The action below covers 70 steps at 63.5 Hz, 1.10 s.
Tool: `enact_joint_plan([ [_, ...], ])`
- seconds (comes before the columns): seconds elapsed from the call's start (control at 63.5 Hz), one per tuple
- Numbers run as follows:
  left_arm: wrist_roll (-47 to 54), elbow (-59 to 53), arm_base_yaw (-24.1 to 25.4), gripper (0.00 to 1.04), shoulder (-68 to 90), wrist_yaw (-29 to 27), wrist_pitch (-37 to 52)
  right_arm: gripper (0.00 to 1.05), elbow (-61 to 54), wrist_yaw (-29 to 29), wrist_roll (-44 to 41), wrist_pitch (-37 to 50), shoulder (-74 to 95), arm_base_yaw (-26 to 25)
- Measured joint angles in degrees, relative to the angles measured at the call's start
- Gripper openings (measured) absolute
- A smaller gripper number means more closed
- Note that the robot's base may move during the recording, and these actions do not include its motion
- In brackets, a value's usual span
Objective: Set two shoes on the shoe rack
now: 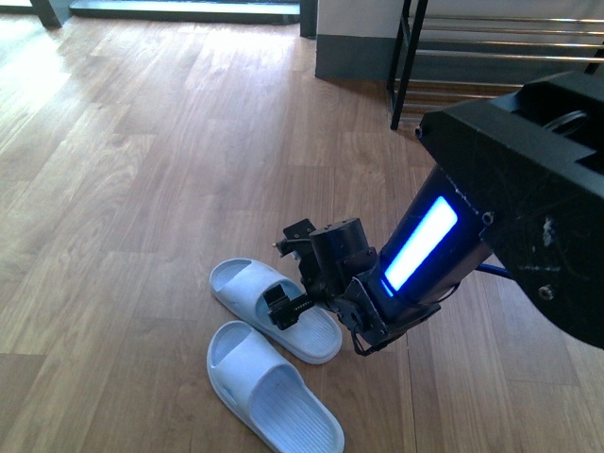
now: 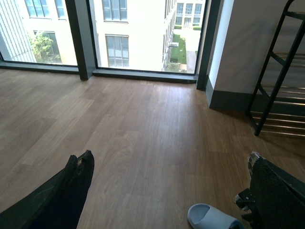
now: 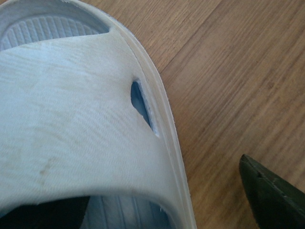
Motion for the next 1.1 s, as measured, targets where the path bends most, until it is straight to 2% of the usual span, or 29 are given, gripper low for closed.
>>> enact_joint_plan([
  [0.378,0.0,0.0,0.0,0.95,0.0,0.0,0.0,0.28,10.84,-0.83,0.96,-4.39,4.44,-0.33],
  [0.567,-0.02,0.0,0.0,0.95,0.0,0.0,0.0,0.01,7.5,-0.42,1.29,-1.57,2.75,-1.31],
  [0.677,-0.02,0.0,0.0,0.95,0.0,0.0,0.0,0.02,-0.92,0.76,2.19,2.75,-1.75,-2.45],
  [0.834,0.0,0.0,0.0,0.95,0.0,0.0,0.0,0.02,-18.91,3.15,2.6,11.39,-13.68,-6.01],
  [1.102,0.0,0.0,0.0,0.95,0.0,0.0,0.0,0.02,-55.69,4.9,1.57,24.76,-43.08,-16.92],
])
